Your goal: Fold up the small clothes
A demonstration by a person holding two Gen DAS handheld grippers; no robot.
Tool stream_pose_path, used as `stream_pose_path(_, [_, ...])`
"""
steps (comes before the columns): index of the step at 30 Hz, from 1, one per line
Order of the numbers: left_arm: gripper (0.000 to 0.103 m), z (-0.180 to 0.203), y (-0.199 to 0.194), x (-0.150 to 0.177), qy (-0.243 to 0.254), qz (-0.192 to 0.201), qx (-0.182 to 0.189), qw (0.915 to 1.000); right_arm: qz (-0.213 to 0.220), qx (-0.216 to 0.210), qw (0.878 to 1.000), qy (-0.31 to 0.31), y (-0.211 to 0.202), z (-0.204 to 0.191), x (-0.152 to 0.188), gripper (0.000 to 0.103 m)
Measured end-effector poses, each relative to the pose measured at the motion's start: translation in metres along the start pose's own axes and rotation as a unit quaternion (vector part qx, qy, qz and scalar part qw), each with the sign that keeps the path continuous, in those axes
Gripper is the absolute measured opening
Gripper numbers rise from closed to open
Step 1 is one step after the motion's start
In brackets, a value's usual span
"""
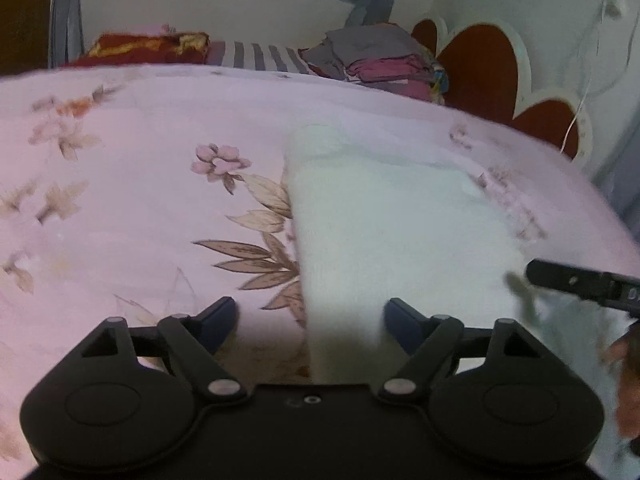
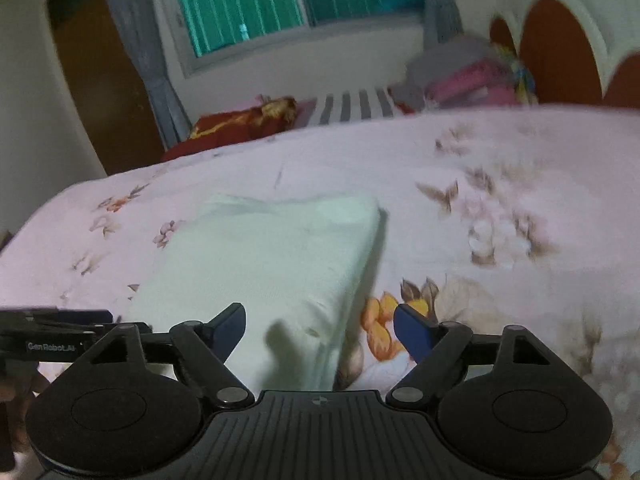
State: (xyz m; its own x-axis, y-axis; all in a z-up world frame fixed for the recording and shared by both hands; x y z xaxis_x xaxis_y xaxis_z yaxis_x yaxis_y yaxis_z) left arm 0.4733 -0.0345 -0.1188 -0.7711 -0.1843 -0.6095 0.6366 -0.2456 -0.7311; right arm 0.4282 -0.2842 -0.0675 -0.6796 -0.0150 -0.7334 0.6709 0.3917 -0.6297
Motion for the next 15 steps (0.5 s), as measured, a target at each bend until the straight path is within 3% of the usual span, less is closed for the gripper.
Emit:
stream_pose_path(3, [0.080, -0.005, 0.007, -0.002, -0.037, -0.013, 0.026, 0.9989, -0.026, -0.054, 0.995, 0.075, 0.008, 0.024, -0.001, 0.080])
stream_pose_path(5, [0.081, -0.012, 0.011, -0.005, -0.073, -0.017, 0.050, 0.9959, -0.048, -0.078, 0.989, 0.120, 0.018, 0.037, 0.000, 0.071])
stream_pose_path(9, [0.077, -0.030, 0.019, -0.013, -0.153, -0.024, 0.093, 0.9835, -0.083, -0.129, 0.964, 0.216, 0.034, 0.063, 0.001, 0.070])
stream_pose_path(13, [0.069, -0.031, 0.030, -0.023, -0.159, -0.045, 0.102, 0.9810, -0.105, -0.162, 0.951, 0.242, 0.045, 0.070, -0.003, 0.069])
stream_pose_path(15, [0.063, -0.026, 0.035, -0.028, -0.142, -0.054, 0.094, 0.9839, -0.114, -0.162, 0.953, 0.229, 0.050, 0.065, -0.008, 0.060])
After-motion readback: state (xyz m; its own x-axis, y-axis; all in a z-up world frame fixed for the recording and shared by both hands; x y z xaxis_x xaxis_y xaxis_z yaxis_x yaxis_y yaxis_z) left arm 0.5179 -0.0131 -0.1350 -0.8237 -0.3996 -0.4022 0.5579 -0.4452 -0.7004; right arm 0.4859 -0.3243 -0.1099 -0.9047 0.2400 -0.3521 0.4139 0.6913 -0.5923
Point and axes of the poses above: each gripper's, at about its wrist camera, not at the fingertips, and y roughly the way its jaws point, z to its right, x to its underside, the point moved 1 cm from there along y, roughly the way its jaws point, and after that the axes turned 5 degrees about -y, right-handed, at the moved point
